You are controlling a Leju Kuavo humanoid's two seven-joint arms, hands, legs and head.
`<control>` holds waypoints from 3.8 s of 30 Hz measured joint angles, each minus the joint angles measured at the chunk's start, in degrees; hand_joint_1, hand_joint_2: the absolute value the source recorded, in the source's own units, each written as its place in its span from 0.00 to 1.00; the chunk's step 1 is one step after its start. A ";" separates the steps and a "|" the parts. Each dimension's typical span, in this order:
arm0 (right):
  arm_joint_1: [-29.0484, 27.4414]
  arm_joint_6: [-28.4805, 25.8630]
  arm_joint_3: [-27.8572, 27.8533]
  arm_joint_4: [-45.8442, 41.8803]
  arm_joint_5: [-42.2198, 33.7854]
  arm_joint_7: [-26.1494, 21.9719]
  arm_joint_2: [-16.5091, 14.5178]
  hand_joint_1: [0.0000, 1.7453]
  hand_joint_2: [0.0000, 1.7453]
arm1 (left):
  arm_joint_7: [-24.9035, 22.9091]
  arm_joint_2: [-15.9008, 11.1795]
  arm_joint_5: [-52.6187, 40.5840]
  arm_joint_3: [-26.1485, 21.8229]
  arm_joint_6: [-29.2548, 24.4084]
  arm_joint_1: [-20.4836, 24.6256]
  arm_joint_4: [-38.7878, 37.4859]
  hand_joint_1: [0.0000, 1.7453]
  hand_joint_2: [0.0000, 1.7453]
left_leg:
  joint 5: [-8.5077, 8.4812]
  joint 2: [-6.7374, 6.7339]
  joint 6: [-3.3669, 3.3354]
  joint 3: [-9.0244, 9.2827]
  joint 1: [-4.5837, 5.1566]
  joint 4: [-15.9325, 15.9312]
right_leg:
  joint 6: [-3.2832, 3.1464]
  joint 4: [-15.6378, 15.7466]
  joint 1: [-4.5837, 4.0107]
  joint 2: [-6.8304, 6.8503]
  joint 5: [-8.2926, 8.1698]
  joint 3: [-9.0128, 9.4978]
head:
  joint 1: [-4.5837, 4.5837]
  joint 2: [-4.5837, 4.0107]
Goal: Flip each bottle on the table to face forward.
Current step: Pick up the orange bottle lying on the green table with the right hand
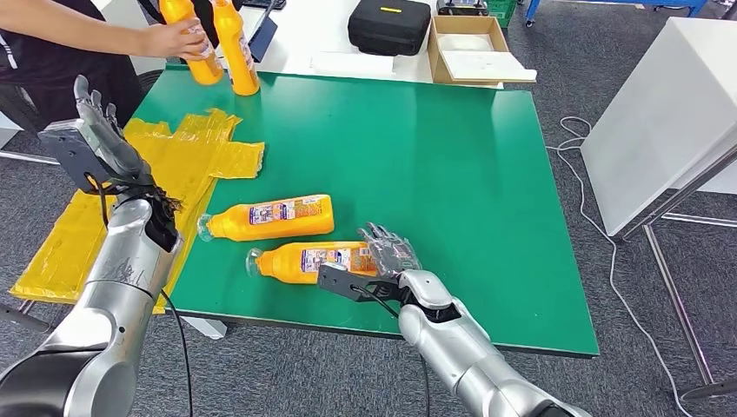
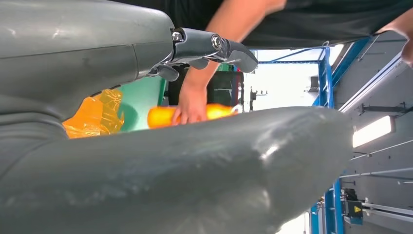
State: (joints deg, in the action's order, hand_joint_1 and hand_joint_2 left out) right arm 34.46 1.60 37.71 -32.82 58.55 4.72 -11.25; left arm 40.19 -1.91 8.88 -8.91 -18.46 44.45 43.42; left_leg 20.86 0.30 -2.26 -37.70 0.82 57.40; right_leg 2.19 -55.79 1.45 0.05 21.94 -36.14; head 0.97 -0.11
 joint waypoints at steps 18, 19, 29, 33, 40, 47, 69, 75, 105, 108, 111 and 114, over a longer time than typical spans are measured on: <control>3.52 3.54 0.01 5.14 -0.39 -2.23 -0.54 1.00 1.00 | -0.02 -0.58 1.58 -0.63 0.31 -1.02 1.23 0.00 0.00 | 0.00 -0.01 0.00 0.02 -0.01 0.00 | 0.00 0.00 -0.01 0.00 0.00 0.02 | 0.01 0.00; 3.79 3.77 0.02 5.34 -0.50 -2.41 -0.53 1.00 1.00 | -0.02 -0.63 1.66 -0.69 0.26 -1.08 1.23 0.00 0.00 | 0.00 -0.01 0.00 0.02 -0.01 0.00 | 0.00 0.00 -0.01 0.00 0.00 0.02 | 0.01 0.00; 5.93 3.68 0.51 6.89 -1.66 -5.25 -0.31 1.00 1.00 | -0.02 -1.63 2.02 -2.02 0.63 -1.88 1.81 0.00 0.00 | -0.01 -0.01 0.01 0.01 -0.01 0.00 | 0.00 -0.02 -0.01 0.00 0.00 0.01 | 0.01 0.00; 6.39 3.27 0.67 4.69 -2.94 -6.11 0.52 1.00 1.00 | -0.02 -2.06 1.62 -3.16 1.39 -2.71 2.45 0.00 0.00 | -0.01 0.00 0.01 -0.01 -0.01 0.00 | 0.00 -0.02 -0.01 0.00 0.00 -0.01 | -0.01 0.00; 6.43 4.80 0.75 -4.03 -5.08 -6.34 3.27 1.00 1.00 | -0.02 -2.23 0.50 -4.38 1.83 -2.94 2.72 0.00 0.00 | -0.01 0.00 0.01 -0.01 0.00 0.00 | 0.00 -0.01 0.00 0.00 0.00 -0.02 | -0.01 0.00; 6.11 5.52 0.72 -10.70 -8.33 -7.20 5.48 1.00 1.00 | -0.01 -2.40 0.08 -4.62 2.79 -2.90 2.72 0.00 0.00 | -0.01 0.00 0.01 -0.01 0.00 0.01 | 0.00 0.00 0.00 0.00 -0.01 -0.03 | 0.00 0.00; 1.27 -2.81 -8.07 -31.42 -19.80 -6.48 13.18 1.00 1.00 | -8.31 -0.03 14.78 4.07 30.72 -7.84 4.53 0.00 1.00 | 0.00 0.00 0.00 -0.03 0.05 0.02 | 0.02 0.02 0.02 0.00 -0.01 -0.04 | 0.01 0.00; 0.11 -3.43 -8.82 -31.42 -20.12 -5.95 12.68 1.00 1.00 | -10.45 1.72 16.61 7.47 30.99 -10.79 10.01 0.00 1.00 | 0.01 -0.01 0.00 -0.07 0.04 0.02 | 0.02 0.01 0.01 0.00 -0.01 -0.06 | 0.02 0.00; 6.88 -7.10 -8.84 -18.54 -22.32 -4.92 -2.16 1.00 1.00 | -13.35 8.90 23.33 19.06 28.15 -7.79 14.36 0.00 1.00 | -0.01 0.00 0.00 -0.07 0.01 0.01 | 0.02 0.01 0.00 0.00 -0.01 -0.06 | 0.01 0.00; 6.97 -7.13 -8.84 -18.31 -22.32 -4.92 -2.24 1.00 1.00 | -13.35 8.92 23.36 19.12 28.14 -7.74 14.33 0.00 1.00 | -0.01 0.00 0.00 -0.07 0.01 0.01 | 0.02 0.01 0.00 0.00 -0.01 -0.06 | -0.01 0.00; 7.03 -7.15 -8.85 -18.18 -22.32 -4.92 -2.29 1.00 1.00 | -13.35 8.92 23.36 19.15 28.12 -7.70 14.26 0.00 1.00 | -0.01 0.00 0.00 -0.07 0.01 0.01 | 0.02 0.01 0.00 0.00 -0.01 -0.06 | 0.00 0.00; 7.15 -7.25 -8.86 -17.65 -22.32 -4.92 -2.46 1.00 1.00 | -13.35 8.92 23.36 19.27 28.04 -7.55 14.05 0.00 1.00 | -0.01 0.00 0.00 -0.06 0.02 0.02 | 0.02 0.01 0.00 0.00 -0.02 -0.06 | 0.01 0.00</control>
State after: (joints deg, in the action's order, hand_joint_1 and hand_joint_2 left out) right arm 41.61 -5.65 28.85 -50.47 36.24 -0.20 -13.71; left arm 26.84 7.02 32.24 10.35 9.58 36.90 57.47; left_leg 20.85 0.30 -2.27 -37.77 0.83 57.41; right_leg 2.20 -55.79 1.45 0.05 21.93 -36.19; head 0.98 -0.11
